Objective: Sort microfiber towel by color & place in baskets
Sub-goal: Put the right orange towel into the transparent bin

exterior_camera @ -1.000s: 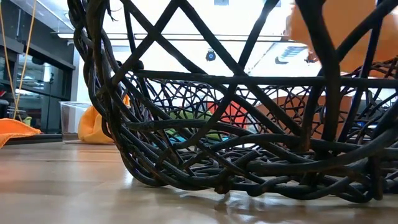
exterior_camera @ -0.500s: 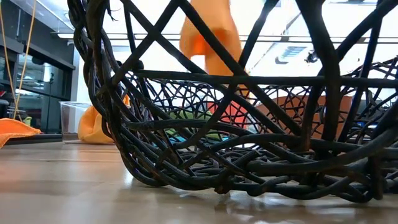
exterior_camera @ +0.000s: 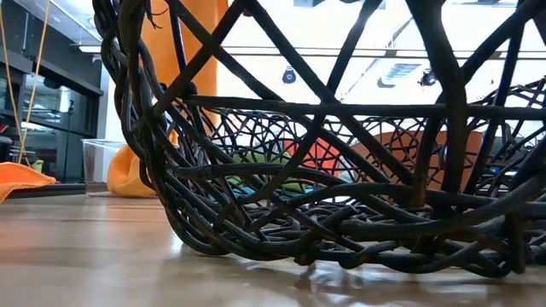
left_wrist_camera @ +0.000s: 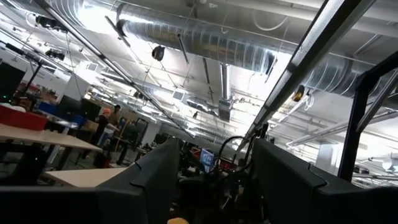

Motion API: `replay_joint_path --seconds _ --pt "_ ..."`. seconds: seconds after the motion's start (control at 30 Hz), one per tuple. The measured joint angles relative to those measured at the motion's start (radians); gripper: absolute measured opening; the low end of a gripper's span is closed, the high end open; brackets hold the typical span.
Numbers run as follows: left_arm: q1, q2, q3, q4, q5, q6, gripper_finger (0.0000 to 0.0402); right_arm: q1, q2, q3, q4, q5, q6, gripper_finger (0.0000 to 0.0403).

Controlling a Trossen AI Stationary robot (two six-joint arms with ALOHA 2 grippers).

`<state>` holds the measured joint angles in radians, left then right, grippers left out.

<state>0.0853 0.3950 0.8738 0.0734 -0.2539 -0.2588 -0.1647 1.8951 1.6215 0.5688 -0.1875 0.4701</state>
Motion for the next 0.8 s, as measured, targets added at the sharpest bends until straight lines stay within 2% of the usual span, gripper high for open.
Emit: replay_joint_path --seconds 0.17,0.27,0.43,0.53,0.77,0.8 --pt "0.000 0.000 0.000 0.000 0.000 -0.001 0.0195 -0.029 0.103 0.004 0.245 0.014 0.044 0.0000" --pt "0.000 0.000 0.000 0.000 0.000 0.000 0.0195 -0.044 0.174 0.056 0.345 0.015 0.091 0.0000" --pt "0.000 0.000 0.000 0.000 0.000 0.000 0.0195 -0.059 0.305 0.218 0.345 -0.009 0.106 0.0000" --pt "0.000 0.000 0.000 -0.001 0.000 -0.001 0.0195 -0.065 0.391 0.358 0.330 -0.057 0.106 0.0000" --pt "0.000 0.000 0.000 -0.001 0.000 -0.002 0.0195 -0.073 0.609 0.719 0.208 -0.061 0.107 0.0000" --pt "0.000 0.000 0.000 -0.001 0.000 -0.002 0.0195 -0.073 0.631 0.738 0.218 -0.059 0.109 0.0000"
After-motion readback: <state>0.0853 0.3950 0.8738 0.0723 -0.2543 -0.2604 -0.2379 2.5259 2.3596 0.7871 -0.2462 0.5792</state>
